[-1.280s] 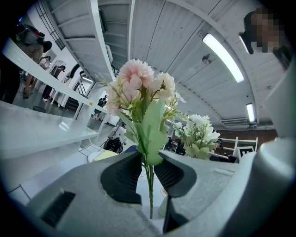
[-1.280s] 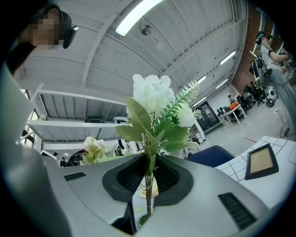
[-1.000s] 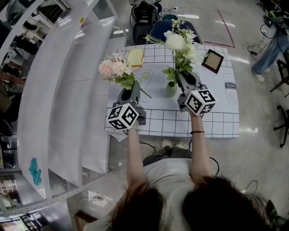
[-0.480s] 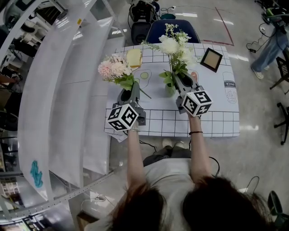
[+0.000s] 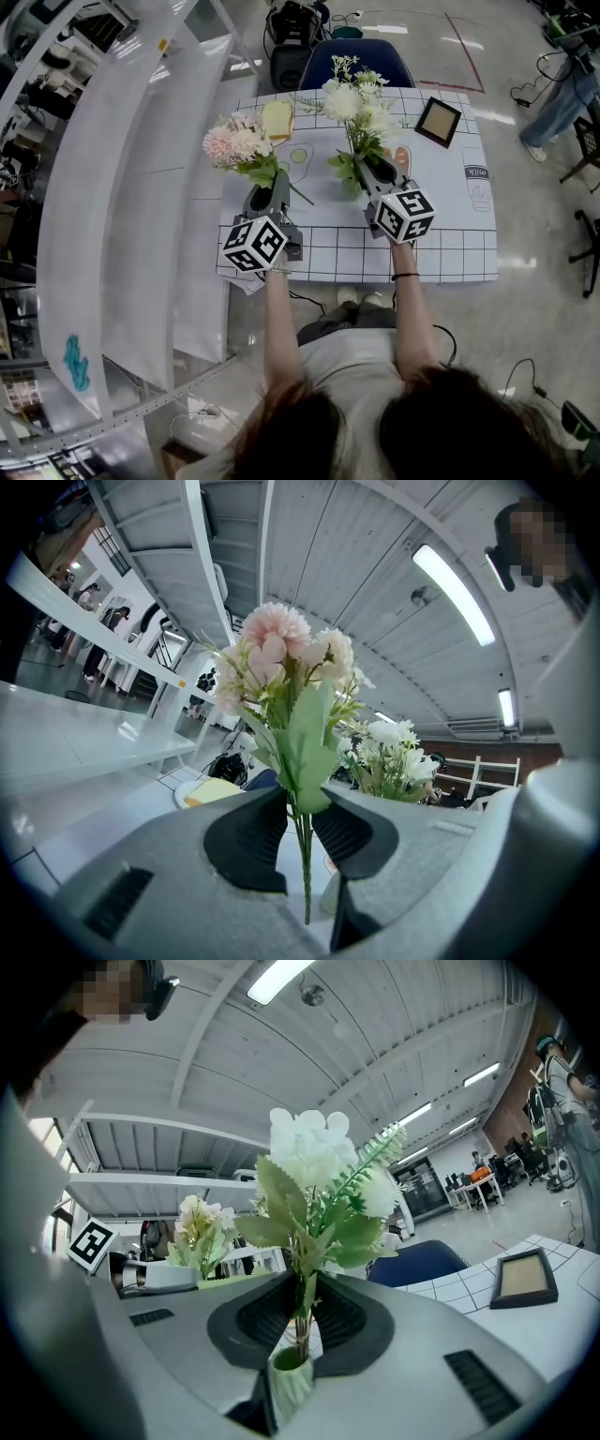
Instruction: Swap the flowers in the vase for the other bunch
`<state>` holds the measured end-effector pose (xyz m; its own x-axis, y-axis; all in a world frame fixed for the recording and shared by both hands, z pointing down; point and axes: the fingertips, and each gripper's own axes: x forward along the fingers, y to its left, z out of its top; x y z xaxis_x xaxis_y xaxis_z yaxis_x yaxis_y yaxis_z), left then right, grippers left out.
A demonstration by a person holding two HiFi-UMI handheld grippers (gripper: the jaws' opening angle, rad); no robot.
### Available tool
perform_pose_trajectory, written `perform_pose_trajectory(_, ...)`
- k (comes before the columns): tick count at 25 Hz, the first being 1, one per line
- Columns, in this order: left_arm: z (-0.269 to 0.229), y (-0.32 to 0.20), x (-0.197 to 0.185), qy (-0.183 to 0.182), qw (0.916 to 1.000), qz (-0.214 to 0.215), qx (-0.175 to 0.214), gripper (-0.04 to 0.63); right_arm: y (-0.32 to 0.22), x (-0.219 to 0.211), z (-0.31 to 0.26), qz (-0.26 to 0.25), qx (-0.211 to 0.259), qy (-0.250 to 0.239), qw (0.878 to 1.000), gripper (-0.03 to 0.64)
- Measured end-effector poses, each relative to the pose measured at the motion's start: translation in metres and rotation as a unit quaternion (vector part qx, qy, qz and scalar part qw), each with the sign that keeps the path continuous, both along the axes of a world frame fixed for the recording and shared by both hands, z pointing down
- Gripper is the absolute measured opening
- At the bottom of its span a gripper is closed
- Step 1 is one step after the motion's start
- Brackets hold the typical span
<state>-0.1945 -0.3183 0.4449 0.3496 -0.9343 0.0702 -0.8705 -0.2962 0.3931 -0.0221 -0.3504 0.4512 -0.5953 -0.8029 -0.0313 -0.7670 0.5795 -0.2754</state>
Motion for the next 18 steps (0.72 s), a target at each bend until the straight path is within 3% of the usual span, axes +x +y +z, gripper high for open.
perform_pose_trajectory(18,-0.001,-0.001,0.003,-0.002,0.9999,0.014,0.0,0.077,0.008,-0.008,0.018,-0.006,-0.009,0.044,0.999,0.044)
